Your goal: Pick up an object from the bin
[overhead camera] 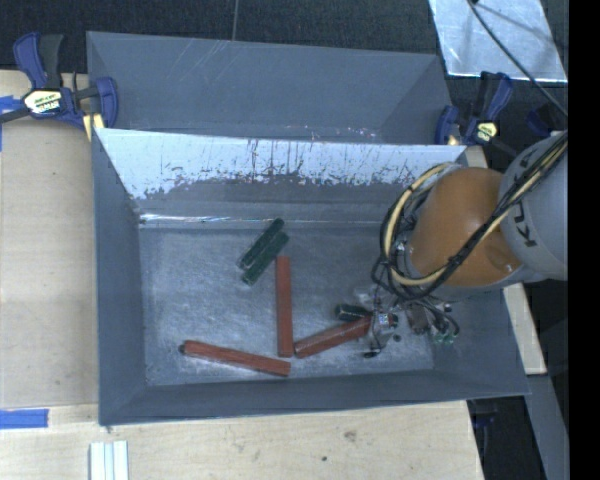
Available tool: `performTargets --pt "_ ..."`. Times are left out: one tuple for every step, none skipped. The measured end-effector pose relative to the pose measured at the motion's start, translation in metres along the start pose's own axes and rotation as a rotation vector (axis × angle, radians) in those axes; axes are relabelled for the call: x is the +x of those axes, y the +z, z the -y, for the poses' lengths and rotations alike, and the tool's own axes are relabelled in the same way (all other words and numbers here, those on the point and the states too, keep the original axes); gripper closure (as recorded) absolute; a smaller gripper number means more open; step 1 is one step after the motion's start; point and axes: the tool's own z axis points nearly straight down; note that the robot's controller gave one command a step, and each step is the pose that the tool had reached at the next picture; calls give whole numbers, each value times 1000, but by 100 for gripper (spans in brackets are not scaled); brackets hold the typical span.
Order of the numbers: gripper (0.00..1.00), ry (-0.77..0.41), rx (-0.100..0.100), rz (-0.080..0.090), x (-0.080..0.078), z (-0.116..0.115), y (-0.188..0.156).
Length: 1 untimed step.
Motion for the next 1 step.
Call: performTargets --pt "100 -318 1 10 -29 -51 -156"
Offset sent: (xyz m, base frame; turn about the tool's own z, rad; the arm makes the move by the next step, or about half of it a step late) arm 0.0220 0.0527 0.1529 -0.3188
